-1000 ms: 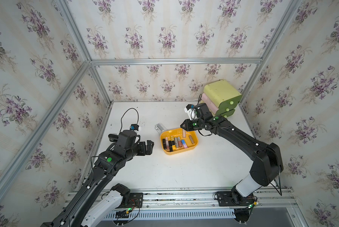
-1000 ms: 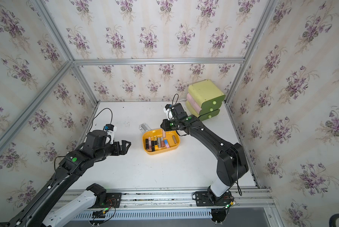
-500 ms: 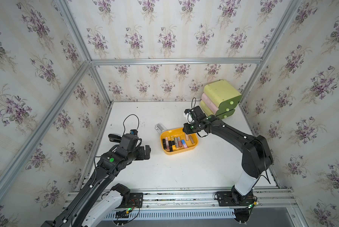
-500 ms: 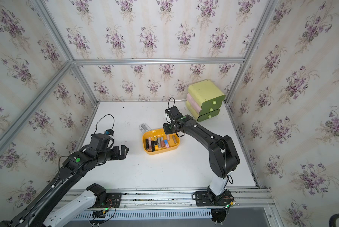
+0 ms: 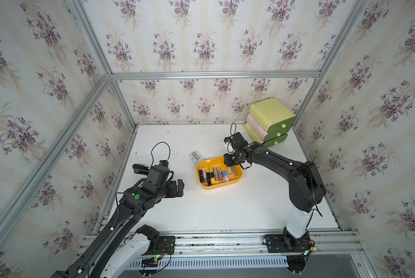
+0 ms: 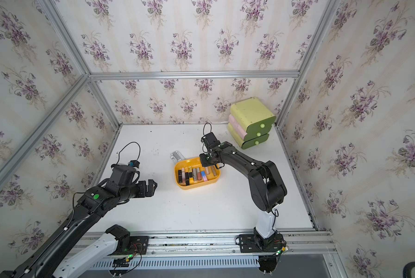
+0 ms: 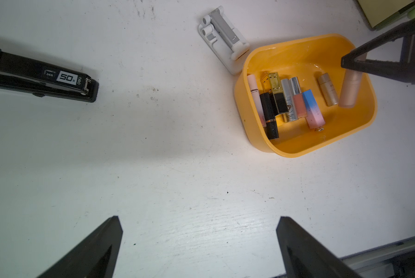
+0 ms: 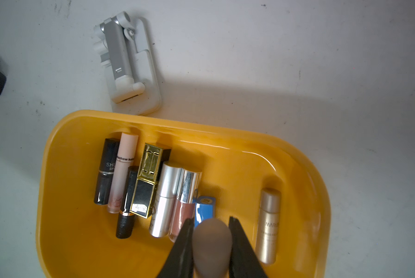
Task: Put the lipstick into the storage box
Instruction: Place the lipstick in the storage box.
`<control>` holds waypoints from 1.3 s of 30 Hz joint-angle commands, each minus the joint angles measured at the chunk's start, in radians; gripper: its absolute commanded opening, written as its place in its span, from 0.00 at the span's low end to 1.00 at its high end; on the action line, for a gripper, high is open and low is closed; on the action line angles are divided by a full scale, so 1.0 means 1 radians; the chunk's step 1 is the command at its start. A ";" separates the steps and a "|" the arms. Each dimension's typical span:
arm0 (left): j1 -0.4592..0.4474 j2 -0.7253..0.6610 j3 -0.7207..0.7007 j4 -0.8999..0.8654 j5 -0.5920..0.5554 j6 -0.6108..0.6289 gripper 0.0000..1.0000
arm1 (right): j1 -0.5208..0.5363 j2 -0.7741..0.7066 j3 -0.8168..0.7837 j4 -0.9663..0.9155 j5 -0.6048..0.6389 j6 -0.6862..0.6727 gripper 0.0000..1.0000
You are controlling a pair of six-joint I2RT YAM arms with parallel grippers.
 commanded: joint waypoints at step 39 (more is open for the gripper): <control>0.003 0.001 -0.022 -0.015 0.007 -0.012 1.00 | 0.001 0.095 -0.034 0.044 -0.029 -0.009 0.40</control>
